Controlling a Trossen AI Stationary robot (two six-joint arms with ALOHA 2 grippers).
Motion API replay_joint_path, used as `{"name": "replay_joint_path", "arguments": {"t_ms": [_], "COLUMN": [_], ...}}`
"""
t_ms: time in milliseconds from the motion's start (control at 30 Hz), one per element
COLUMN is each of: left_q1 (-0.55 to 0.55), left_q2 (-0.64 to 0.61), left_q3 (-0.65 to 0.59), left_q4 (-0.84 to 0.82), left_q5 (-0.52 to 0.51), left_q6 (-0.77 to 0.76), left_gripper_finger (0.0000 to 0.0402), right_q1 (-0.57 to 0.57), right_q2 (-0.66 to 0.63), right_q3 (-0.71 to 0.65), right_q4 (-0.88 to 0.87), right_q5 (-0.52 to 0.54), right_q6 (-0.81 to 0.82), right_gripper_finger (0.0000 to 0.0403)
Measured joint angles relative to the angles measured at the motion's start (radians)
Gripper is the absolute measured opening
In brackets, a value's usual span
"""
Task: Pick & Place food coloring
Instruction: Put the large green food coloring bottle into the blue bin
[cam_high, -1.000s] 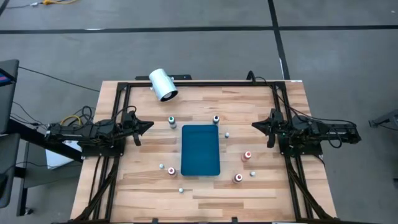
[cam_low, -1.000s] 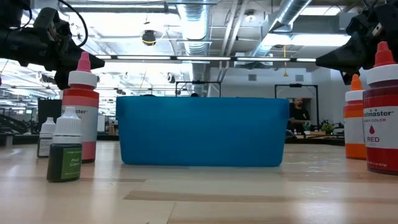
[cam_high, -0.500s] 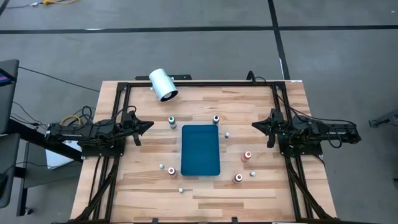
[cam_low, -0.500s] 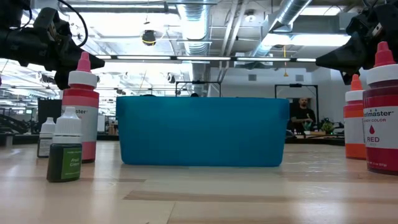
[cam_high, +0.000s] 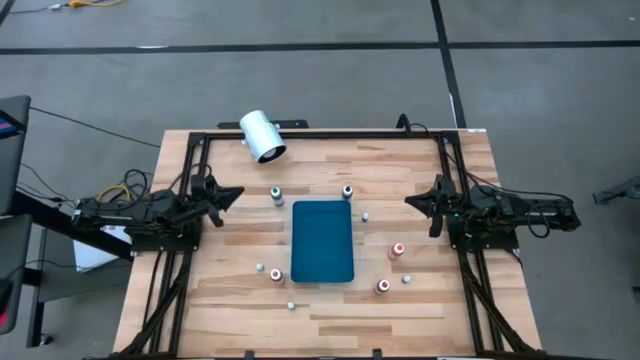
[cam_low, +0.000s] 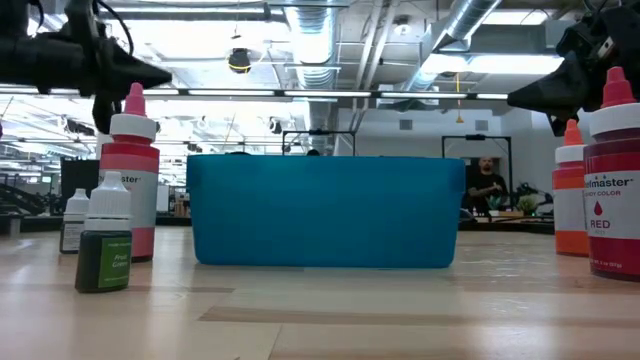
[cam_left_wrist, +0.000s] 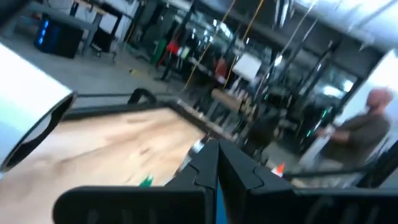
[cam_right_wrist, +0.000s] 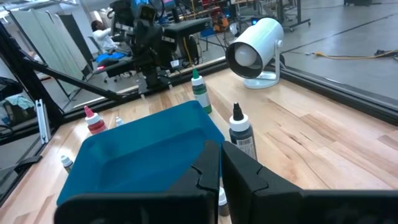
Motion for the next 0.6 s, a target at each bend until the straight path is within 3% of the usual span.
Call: {"name": "replay_joint_path", "arguments": {"t_ms": [133,267,600], "left_q1": [0.000,0.000,0.001], "left_q2": [0.031,0.155,0.639], "left_q3": [0.064,0.194,0.649], "left_q4": [0.052,0.013,-0.577], "left_q5": [0.002,-0.002,-0.128], "left_q6": [-0.006,0.045,0.029], "left_gripper_finger": [0.0000,0.0000,0.0000], "right_q1": [0.000,0.000,0.000], "right_q2": [0.000,0.000,0.000], "right_q3": [0.000,0.000,0.000], "right_q4": [0.001,0.002,0.014], "right_q5": [0.000,0.024,0.027], "right_q6": [-0.002,-0.086,-0.095], "right_gripper_finger": [0.0007,0.0007,0.0007]}}
